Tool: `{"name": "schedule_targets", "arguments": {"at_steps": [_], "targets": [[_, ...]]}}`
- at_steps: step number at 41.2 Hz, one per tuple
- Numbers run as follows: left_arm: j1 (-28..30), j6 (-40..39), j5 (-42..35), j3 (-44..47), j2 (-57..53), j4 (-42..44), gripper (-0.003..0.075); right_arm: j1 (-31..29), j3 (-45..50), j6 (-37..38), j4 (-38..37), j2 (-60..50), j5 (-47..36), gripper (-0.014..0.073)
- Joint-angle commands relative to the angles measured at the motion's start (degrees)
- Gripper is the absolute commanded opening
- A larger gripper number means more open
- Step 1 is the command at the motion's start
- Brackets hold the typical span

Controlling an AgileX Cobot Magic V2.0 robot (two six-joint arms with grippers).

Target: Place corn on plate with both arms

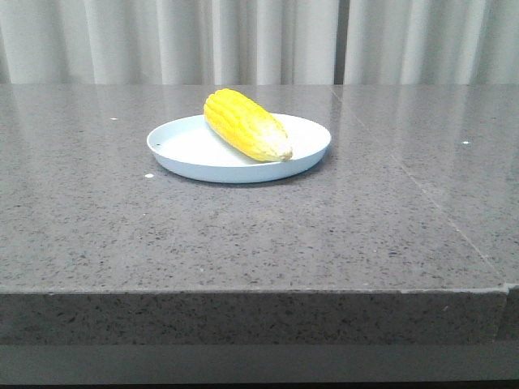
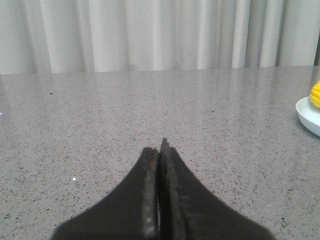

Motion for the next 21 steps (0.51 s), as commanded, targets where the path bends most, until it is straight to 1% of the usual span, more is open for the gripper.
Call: {"name": "schedule_targets", "arguments": {"at_steps": [1, 12, 21], "targets": [[0.12, -0.62, -5.22, 1.33, -0.92, -0.73, -0.0020, -0.11, -1.43, -0.27, -0.43, 0.17, -3.65, -0.0070], [0.12, -0.62, -5.46, 1.33, -0.92, -0.73, -0.0020, -0.11, -1.43, -0.27, -0.43, 0.17, -3.58, -0.0070], [0.12, -0.62, -9.65, 1.33, -0.92, 0.21, -0.0020, -0.11, -1.43, -0.27, -0.43, 0.17, -3.58, -0.0070]]}}
